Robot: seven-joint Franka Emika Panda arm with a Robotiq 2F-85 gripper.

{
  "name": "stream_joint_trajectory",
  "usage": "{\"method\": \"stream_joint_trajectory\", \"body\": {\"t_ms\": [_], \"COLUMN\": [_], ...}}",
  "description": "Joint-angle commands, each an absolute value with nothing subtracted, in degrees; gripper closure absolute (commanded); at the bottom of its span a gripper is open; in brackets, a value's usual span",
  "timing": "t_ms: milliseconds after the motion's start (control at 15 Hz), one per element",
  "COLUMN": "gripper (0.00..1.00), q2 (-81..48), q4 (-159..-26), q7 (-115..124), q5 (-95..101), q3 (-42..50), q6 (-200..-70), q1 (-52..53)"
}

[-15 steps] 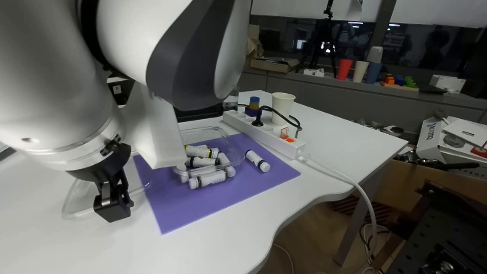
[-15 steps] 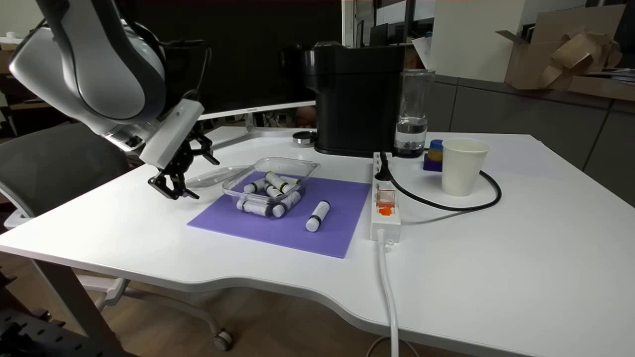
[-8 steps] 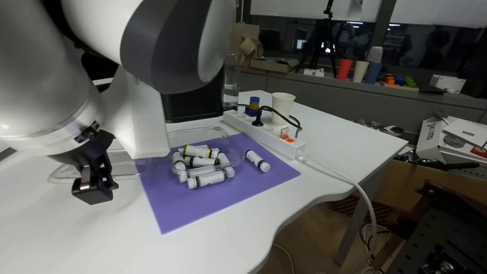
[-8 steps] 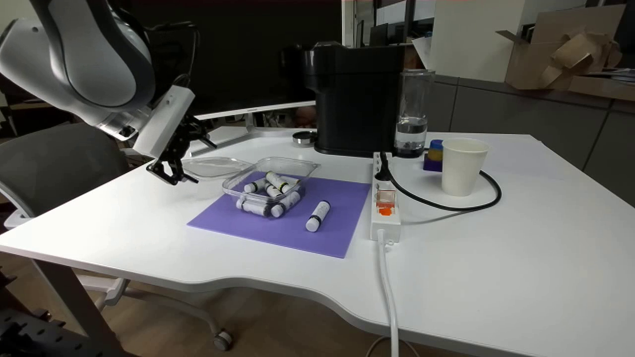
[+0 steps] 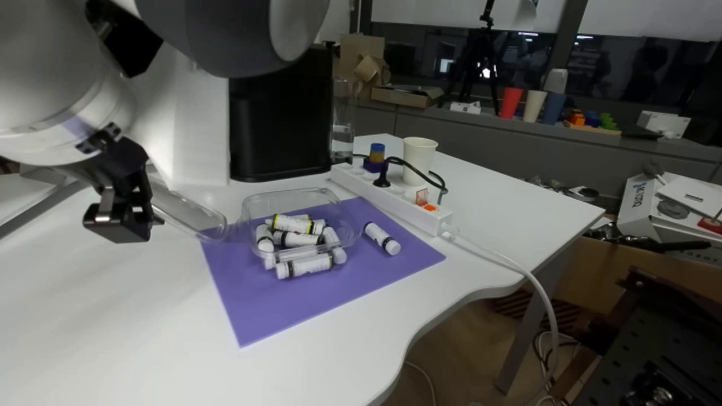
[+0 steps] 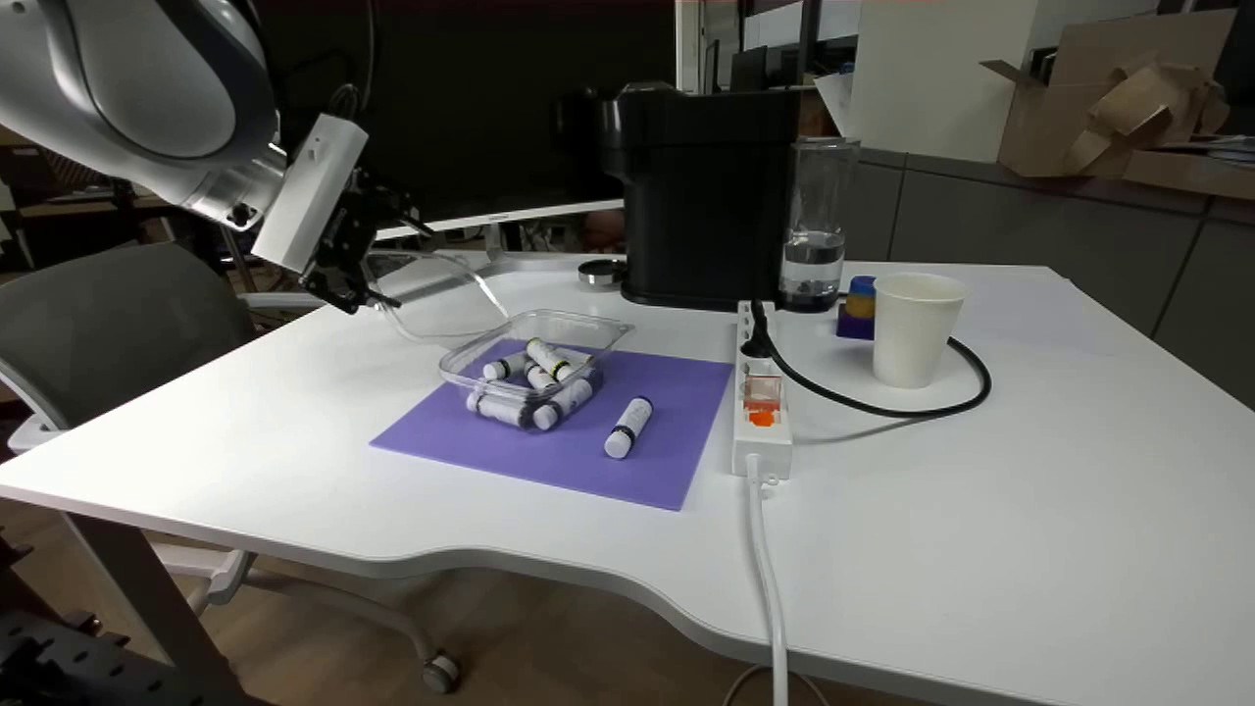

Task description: Close the box

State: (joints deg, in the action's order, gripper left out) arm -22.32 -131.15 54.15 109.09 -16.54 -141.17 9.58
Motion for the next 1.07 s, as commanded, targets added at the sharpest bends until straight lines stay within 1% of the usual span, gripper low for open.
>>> {"method": "stream_joint_trajectory", "body": {"t_ms": [0,467,1000], "gripper": [0.0,0.0,0.0], "q2": [-17.2,-11.4,-4.6], "q4": [-134.1,-135.6,-138.8], "q7": [58.0,62.1,62.3], "q5": [106.5,92.6,73.5], "q3": [-16.3,-14.3,-9.4], "q6": [-139.0,-139.5,-139.5], "q1": [9.1,7.8,6.2]}}
